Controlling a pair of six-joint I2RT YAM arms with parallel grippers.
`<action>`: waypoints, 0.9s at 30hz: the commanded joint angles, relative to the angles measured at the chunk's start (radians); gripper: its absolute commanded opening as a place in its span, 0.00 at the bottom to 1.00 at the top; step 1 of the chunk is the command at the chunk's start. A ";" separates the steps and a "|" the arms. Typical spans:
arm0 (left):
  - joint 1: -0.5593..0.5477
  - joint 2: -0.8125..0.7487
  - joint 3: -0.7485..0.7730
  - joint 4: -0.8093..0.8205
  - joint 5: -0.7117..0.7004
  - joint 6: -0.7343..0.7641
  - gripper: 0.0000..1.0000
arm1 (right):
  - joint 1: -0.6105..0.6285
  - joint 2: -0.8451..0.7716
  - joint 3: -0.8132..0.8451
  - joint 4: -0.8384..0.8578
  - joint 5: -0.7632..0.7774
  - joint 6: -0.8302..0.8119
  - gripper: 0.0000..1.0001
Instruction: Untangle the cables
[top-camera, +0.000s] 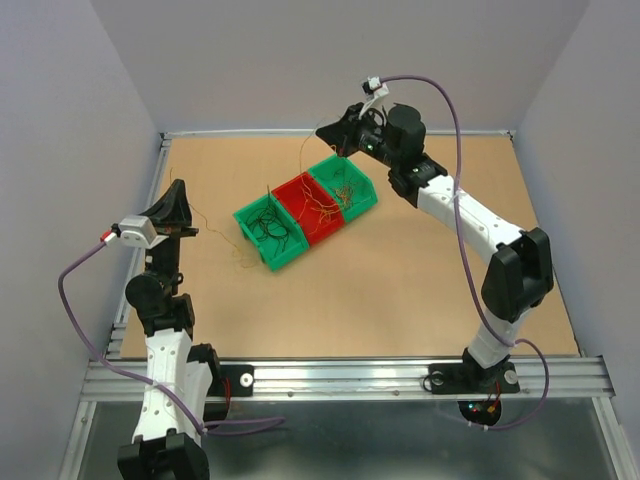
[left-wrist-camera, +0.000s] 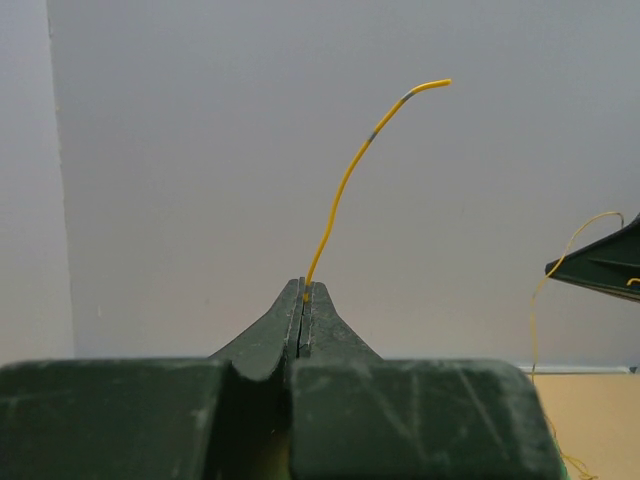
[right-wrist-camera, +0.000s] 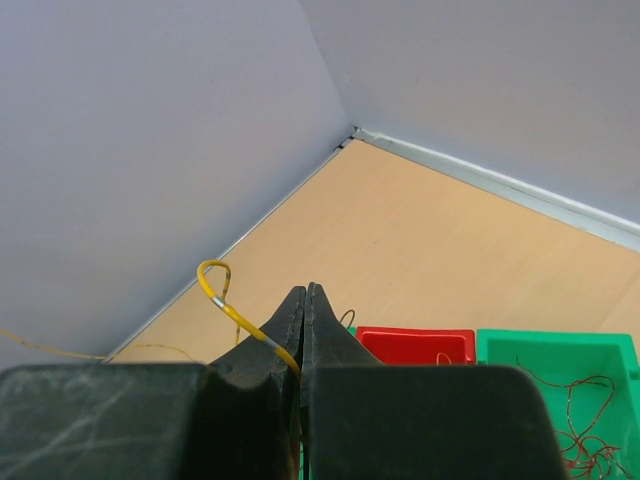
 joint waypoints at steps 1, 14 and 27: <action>-0.004 -0.016 0.017 0.059 0.015 -0.005 0.01 | 0.027 0.065 0.122 -0.008 -0.011 -0.003 0.00; -0.004 -0.012 0.020 0.056 0.021 -0.006 0.01 | 0.130 0.162 0.242 -0.069 0.058 -0.060 0.01; -0.004 -0.010 0.021 0.055 0.022 -0.005 0.02 | 0.139 0.211 0.253 -0.087 0.122 -0.101 0.01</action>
